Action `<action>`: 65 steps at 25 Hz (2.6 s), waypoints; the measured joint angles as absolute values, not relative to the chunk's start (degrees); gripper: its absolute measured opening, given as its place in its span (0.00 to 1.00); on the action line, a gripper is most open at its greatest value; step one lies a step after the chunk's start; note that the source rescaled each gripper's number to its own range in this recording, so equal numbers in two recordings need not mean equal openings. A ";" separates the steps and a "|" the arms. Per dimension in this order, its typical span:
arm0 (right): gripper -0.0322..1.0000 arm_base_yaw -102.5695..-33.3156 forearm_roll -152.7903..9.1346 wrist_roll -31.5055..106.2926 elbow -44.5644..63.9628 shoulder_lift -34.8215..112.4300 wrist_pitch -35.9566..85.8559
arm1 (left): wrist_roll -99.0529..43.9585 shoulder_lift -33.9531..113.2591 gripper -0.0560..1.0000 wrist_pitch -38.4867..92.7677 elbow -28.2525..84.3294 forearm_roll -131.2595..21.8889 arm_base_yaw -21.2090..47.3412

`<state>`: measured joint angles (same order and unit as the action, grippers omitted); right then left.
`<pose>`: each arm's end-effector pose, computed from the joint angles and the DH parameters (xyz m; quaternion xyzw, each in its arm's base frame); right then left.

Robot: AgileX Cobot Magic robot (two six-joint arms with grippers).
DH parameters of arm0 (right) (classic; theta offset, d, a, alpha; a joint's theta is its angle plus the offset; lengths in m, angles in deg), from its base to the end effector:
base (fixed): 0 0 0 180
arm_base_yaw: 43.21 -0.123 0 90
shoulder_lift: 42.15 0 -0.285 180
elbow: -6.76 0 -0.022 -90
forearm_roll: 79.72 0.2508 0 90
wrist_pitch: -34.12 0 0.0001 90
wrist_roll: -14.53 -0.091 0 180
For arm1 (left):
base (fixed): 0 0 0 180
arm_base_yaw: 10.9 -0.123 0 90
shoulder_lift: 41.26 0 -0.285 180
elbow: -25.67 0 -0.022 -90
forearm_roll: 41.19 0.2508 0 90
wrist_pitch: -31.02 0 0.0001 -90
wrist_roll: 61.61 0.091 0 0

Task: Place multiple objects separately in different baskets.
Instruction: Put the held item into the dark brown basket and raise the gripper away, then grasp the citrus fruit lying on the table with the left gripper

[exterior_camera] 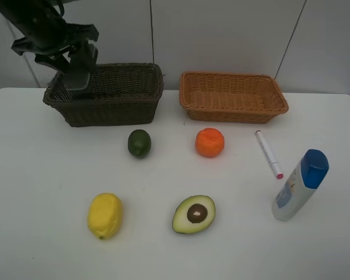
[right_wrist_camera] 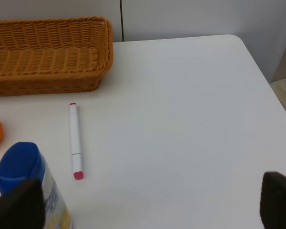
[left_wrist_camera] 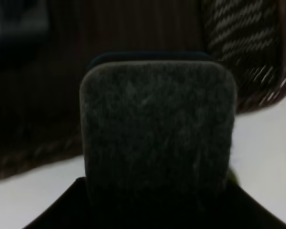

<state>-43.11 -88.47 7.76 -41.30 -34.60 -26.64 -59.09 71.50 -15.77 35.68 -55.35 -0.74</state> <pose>-0.0070 -0.0121 0.2805 0.0542 0.8456 -0.0455 0.5292 0.3970 -0.0876 0.2754 0.0483 0.9581 -0.1260 0.2529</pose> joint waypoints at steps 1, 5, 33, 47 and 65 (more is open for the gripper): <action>0.99 -43.11 -88.47 7.76 -41.30 -34.60 -26.64 | -58.43 72.75 0.33 -14.70 38.54 -56.43 -0.65; 0.99 -43.11 -88.47 7.76 -41.30 -34.60 -26.64 | -56.26 80.78 0.33 -9.03 48.28 -57.81 0.38; 0.99 -43.11 -88.47 7.76 -41.30 -34.60 -26.64 | -57.49 84.67 0.99 -37.57 68.34 -57.16 2.08; 0.99 -43.11 -88.47 7.76 -41.30 -34.60 -26.64 | -64.81 39.02 0.99 -37.57 23.40 -43.87 1.80; 0.99 -45.05 -88.47 7.76 -41.30 -34.60 -26.64 | -67.62 27.69 0.99 -37.36 -2.01 -61.31 10.54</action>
<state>-45.05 -88.47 7.76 -41.30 -34.60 -26.64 -67.62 27.69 -37.36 -2.01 -61.31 10.54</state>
